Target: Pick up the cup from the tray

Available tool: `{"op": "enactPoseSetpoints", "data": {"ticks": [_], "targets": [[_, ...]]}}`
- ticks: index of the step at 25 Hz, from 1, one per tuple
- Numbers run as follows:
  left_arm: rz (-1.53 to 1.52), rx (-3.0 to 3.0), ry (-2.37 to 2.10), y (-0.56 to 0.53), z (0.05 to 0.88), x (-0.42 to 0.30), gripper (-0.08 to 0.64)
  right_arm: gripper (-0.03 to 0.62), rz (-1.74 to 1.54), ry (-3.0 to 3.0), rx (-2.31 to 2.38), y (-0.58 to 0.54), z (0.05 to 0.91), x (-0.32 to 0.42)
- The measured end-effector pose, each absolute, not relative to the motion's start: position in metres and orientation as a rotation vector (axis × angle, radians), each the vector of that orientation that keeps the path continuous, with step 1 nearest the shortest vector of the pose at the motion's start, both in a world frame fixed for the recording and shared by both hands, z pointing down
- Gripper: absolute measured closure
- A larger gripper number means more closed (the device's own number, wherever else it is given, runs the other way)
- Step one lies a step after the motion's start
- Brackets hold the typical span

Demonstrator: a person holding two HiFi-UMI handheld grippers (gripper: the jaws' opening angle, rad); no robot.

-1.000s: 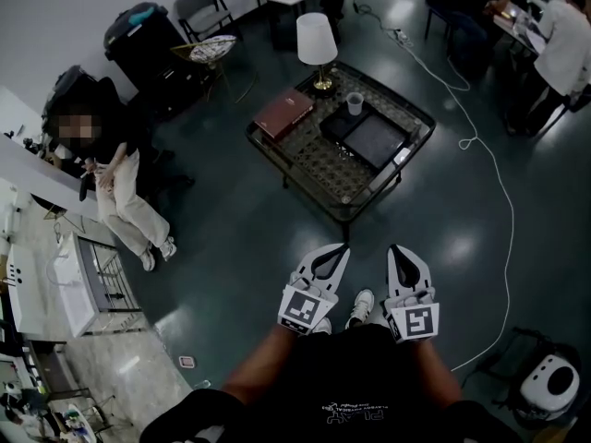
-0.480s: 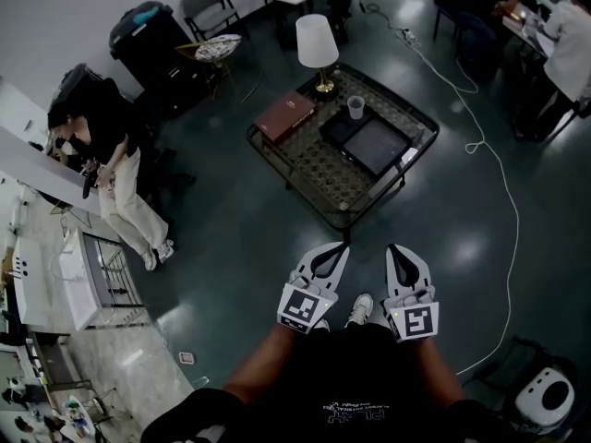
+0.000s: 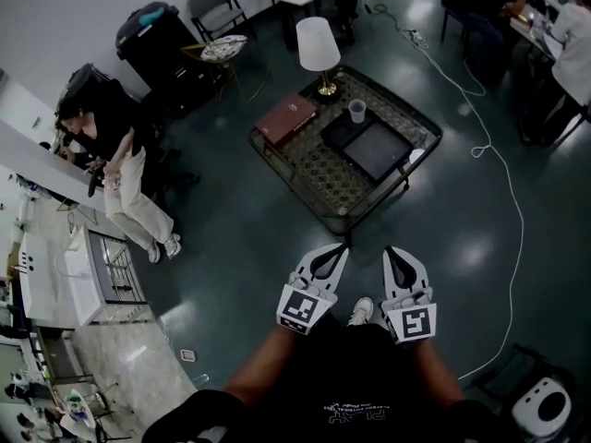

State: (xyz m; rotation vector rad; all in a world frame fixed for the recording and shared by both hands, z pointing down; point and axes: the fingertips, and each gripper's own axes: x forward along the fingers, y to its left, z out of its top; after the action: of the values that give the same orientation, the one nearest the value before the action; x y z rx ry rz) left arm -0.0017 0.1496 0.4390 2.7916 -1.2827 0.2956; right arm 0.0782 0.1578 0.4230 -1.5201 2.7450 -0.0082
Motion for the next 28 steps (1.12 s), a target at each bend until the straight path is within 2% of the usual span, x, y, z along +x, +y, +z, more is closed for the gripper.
{"op": "enactPoseSetpoints", "data": {"ticks": [13, 28], "targets": [[0.279, 2.781, -1.295, 0.135, 0.436, -0.007, 0.551, 0.589, -0.015, 2.771, -1.519, 0.135, 0.423, 0.073], [0.279, 2.814, -1.214, 0.058, 0.436, -0.019, 0.551, 0.589, -0.035, 2.783, -1.610, 0.069, 0.423, 0.062]]}}
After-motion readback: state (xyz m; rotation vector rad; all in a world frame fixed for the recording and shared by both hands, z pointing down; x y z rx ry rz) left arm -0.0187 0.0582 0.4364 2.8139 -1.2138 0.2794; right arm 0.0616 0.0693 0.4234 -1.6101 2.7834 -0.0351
